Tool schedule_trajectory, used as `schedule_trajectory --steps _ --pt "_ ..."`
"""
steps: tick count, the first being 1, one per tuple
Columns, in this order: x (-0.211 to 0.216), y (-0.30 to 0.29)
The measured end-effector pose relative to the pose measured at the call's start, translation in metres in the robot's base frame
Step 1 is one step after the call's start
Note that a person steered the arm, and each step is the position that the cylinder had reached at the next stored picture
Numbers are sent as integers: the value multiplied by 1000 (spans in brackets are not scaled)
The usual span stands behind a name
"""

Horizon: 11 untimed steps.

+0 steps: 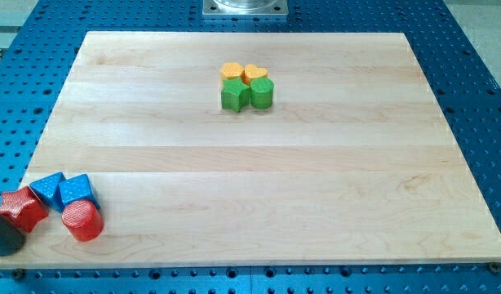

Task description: Separate the red star from the group of blocks

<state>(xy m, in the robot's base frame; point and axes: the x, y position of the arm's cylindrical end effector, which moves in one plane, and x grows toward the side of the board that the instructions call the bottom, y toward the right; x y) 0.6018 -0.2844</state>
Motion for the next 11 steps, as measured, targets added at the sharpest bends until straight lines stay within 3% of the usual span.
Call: schedule_trajectory --steps 1,4,5,6,7,9,10,11 --pt "-24 -2" --pt "-169 94" --pt "-182 108" --pt "-152 66" --pt "-168 74" --pt "-239 142" --pt "-219 81" --pt "-199 65"
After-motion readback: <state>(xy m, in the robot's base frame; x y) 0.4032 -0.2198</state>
